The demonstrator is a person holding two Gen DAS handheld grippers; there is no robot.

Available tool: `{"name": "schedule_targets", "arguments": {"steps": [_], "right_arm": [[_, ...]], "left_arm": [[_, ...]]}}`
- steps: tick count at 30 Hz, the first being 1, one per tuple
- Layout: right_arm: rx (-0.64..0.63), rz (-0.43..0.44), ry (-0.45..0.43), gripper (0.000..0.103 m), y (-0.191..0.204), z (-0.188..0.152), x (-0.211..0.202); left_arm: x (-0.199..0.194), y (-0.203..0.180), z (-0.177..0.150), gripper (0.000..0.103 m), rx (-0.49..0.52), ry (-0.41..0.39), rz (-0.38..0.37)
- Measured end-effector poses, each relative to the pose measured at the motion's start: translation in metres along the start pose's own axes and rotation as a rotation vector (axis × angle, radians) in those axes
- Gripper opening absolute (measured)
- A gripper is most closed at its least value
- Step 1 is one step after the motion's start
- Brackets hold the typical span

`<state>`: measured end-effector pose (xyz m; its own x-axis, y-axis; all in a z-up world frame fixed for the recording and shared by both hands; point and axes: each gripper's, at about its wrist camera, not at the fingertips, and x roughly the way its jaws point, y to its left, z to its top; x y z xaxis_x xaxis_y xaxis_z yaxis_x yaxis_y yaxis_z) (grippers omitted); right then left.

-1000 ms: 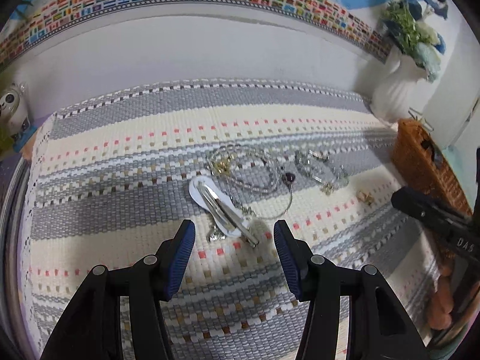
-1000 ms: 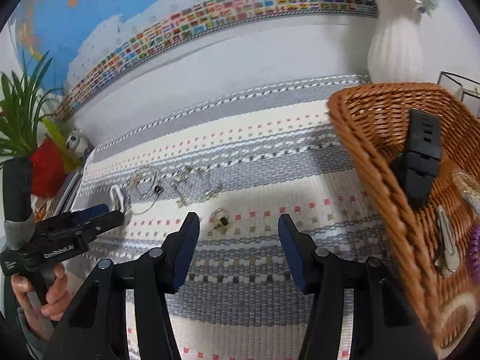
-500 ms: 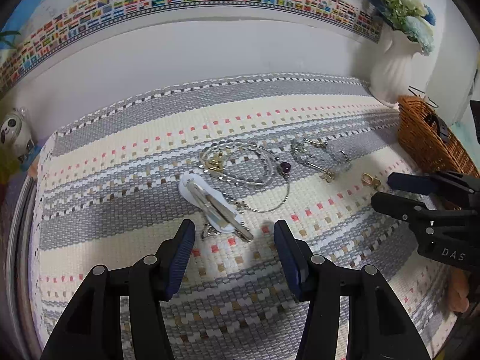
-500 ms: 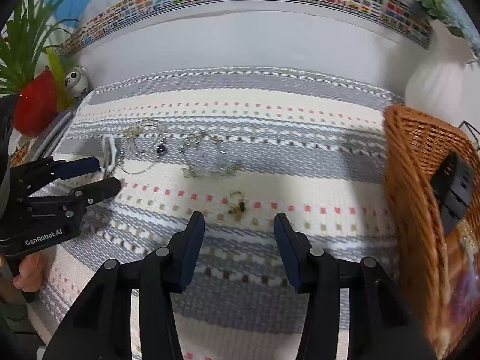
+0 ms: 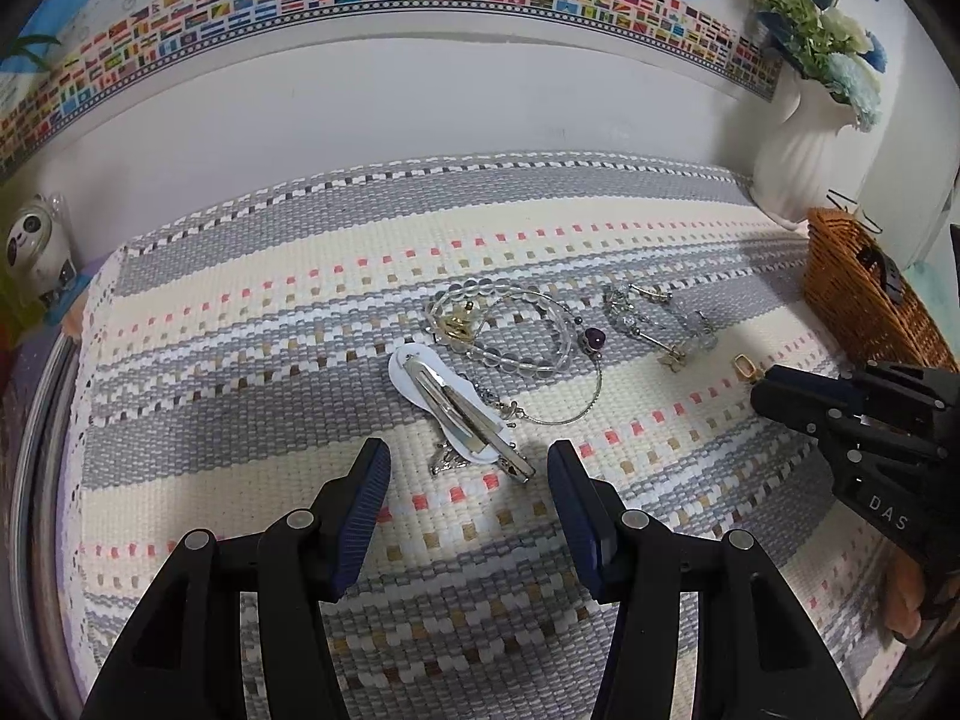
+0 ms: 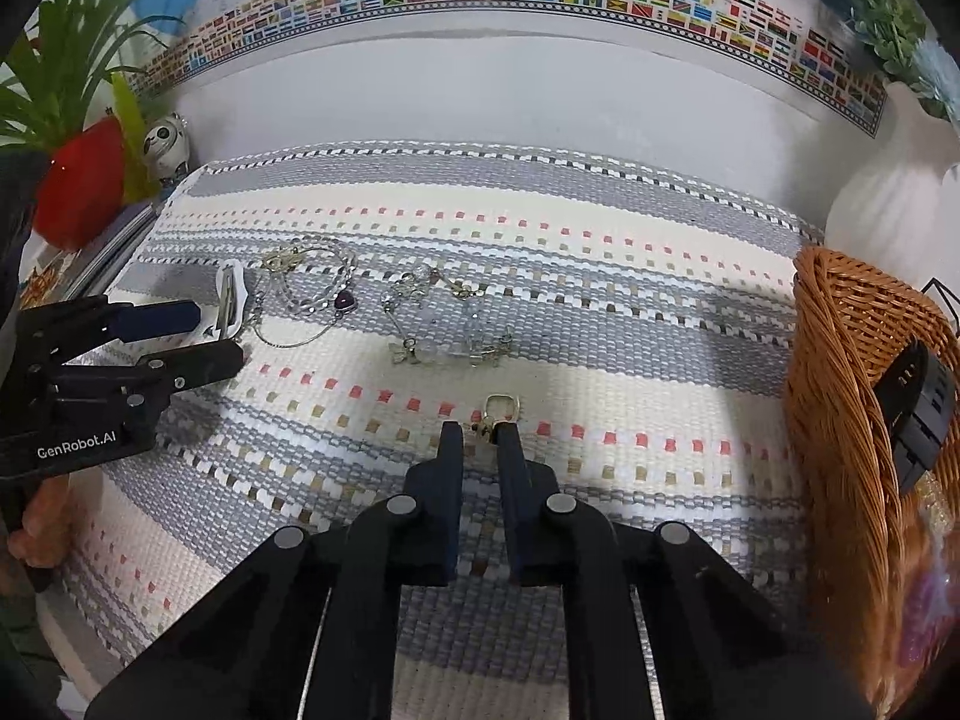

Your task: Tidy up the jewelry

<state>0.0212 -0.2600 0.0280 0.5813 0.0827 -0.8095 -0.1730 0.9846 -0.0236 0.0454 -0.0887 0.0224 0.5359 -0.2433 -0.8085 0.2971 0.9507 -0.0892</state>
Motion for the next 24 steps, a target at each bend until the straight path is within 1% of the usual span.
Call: {"name": "schedule_targets", "arguments": {"steps": [4, 5, 7, 9, 11, 13, 17, 21, 22, 24], "right_arm": [[-0.009, -0.01, 0.0, 0.014, 0.002, 0.0, 0.001], [-0.014, -0.016, -0.001, 0.014, 0.003, 0.0, 0.001], [-0.02, -0.022, -0.002, 0.014, 0.005, -0.001, 0.001], [-0.019, -0.025, -0.005, 0.013, 0.005, 0.0, 0.0], [-0.012, -0.021, -0.01, 0.01, 0.003, 0.0, -0.001], [-0.01, -0.004, -0.028, 0.007, 0.001, 0.0, -0.005], [-0.005, 0.034, -0.087, 0.006, -0.001, -0.001, -0.018], [0.011, 0.063, -0.152, 0.006, -0.004, -0.003, -0.033], [0.017, 0.072, -0.164, 0.006, -0.005, -0.004, -0.036], [0.026, 0.092, -0.189, 0.006, -0.007, -0.005, -0.042]], "left_arm": [[0.002, -0.004, 0.001, 0.055, 0.012, -0.006, 0.026], [0.003, -0.006, 0.001, 0.054, 0.013, -0.007, 0.033], [0.001, -0.006, 0.001, 0.034, 0.019, -0.02, 0.033], [0.001, -0.007, 0.002, 0.034, 0.02, -0.021, 0.03], [-0.001, -0.005, 0.002, 0.034, 0.011, -0.026, 0.01], [-0.006, -0.003, 0.002, 0.034, 0.006, -0.049, -0.011], [-0.021, -0.001, 0.0, 0.033, 0.023, -0.112, 0.0], [-0.042, 0.017, 0.003, 0.033, -0.036, -0.193, -0.045], [-0.049, 0.027, 0.003, 0.033, -0.072, -0.218, -0.074], [-0.055, 0.039, 0.004, 0.033, -0.116, -0.237, -0.136]]}}
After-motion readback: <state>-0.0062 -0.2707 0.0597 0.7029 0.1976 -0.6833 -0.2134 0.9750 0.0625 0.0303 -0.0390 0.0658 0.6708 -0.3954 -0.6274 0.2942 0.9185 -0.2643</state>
